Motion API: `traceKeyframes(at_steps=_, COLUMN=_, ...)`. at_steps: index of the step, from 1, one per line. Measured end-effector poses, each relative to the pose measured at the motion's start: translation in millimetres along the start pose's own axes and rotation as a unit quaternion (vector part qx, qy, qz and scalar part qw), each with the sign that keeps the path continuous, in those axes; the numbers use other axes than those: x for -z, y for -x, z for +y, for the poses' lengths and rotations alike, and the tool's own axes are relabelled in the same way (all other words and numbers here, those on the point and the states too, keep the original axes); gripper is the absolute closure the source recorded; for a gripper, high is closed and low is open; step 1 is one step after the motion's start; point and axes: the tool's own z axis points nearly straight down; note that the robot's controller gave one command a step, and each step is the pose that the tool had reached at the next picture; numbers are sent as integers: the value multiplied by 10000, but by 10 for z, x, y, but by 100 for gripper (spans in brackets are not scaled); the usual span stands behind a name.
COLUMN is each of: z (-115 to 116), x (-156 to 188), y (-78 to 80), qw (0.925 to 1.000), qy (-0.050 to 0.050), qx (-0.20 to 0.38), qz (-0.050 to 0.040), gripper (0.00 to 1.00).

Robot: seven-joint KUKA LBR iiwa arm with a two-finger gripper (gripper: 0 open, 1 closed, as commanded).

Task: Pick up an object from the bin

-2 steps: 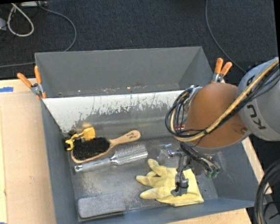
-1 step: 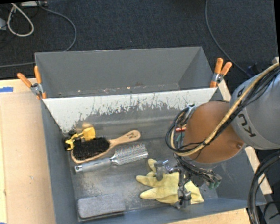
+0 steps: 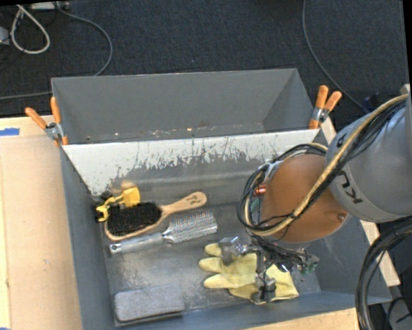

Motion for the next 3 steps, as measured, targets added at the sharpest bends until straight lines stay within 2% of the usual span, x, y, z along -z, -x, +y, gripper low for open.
traceKeyframes(at_steps=1, z=101, x=6, y=-158, qw=9989, qy=59, qx=448, qz=116, gripper=100)
traceKeyframes(at_steps=2, z=101, x=9, y=-158, qw=9989, qy=60, qx=446, qz=118, gripper=100)
traceKeyframes(at_steps=3, z=118, x=355, y=-173, qw=9989, qy=85, qx=437, qz=152, gripper=100)
